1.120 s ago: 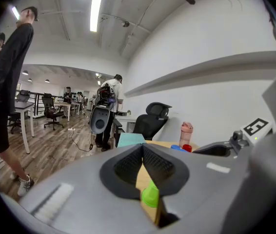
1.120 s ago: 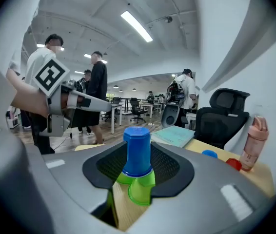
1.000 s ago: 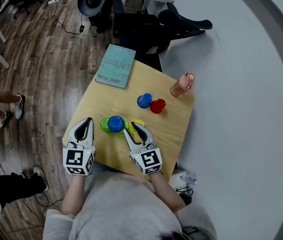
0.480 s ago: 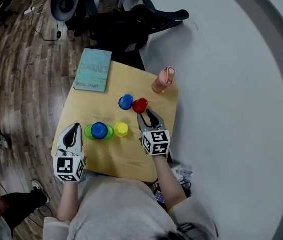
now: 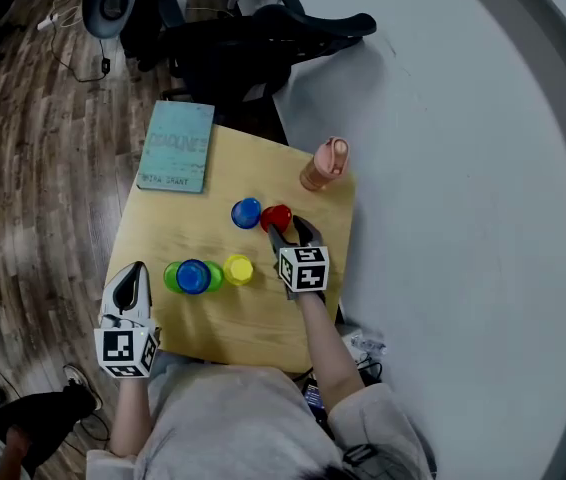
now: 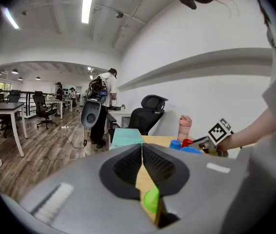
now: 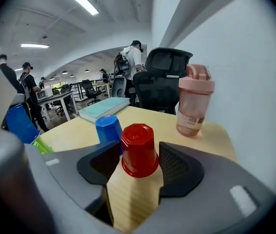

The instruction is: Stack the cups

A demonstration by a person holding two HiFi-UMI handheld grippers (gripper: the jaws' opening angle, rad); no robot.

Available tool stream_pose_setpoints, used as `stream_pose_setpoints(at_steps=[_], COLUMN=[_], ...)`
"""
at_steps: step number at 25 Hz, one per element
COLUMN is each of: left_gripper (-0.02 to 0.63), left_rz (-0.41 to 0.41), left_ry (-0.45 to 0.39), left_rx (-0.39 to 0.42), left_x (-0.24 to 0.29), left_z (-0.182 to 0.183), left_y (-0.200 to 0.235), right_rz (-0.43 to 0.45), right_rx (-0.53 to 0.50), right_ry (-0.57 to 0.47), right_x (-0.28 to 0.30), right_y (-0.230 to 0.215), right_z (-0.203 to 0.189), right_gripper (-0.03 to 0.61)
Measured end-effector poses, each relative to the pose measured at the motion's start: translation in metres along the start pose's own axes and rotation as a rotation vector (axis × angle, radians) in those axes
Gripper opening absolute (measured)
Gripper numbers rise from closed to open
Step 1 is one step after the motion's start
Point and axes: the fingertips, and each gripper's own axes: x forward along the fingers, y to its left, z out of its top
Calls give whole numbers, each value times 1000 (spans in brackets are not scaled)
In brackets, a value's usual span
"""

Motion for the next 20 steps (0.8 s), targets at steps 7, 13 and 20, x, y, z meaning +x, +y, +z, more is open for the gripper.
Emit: stream_pose_setpoints(at_steps=[7,13,20], left_gripper=[60,60,60], left_rz=[11,-21,-36], left_ry=[14,2,-12], left_rx=[-6,-10,-8], left_x=[4,13,14], left_z=[-4,0,3], left_y=[10,-2,-15], right_rz=[-28,50,205], right_rx=[-41,-75,-93], right_ry=[-67,-183,-243], right_x=[-5,-55,-105], right_y=[1,31,90], right_z=[15,50,57], right_gripper=[213,210,210])
